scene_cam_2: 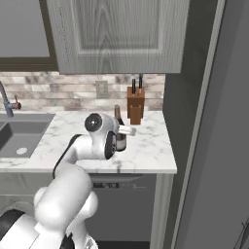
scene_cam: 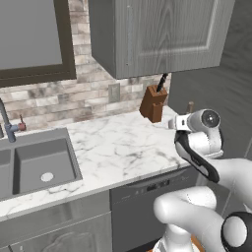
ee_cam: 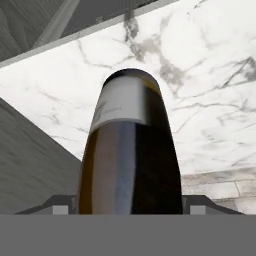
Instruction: There is a wine glass and glass cup on the dining counter. Place the wine bottle next to the wine glass and the juice bottle next to the glass cup.
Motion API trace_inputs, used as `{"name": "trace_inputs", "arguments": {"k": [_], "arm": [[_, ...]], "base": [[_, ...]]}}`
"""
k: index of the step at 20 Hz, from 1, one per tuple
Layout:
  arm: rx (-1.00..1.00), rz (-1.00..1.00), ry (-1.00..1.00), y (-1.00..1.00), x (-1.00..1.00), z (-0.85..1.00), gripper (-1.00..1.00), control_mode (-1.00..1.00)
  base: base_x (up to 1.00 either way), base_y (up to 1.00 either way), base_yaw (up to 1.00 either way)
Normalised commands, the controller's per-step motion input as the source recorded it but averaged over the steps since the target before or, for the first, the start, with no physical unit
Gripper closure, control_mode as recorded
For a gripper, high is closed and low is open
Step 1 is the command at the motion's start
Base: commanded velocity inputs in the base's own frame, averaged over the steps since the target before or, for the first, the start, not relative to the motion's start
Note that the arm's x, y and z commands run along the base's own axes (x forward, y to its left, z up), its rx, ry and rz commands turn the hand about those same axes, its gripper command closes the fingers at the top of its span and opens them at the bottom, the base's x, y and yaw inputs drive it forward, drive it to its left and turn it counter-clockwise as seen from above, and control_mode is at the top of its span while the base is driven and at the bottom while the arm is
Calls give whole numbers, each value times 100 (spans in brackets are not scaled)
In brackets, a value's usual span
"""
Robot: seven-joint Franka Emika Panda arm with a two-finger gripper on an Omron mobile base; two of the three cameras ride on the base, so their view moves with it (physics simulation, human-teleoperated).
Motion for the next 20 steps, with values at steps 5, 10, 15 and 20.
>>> {"name": "trace_inputs", "arguments": {"k": [5,10,15,20], "arm": [[0,0,3,22,-66,100,100,-100],[0,0,6,10,-71,100,100,-100],[0,7,8,7,-72,100,100,-100],[0,15,4,6,-70,76,100,-100]], "base": [[0,0,0],[0,0,0],[0,0,0],[0,0,0]]}}
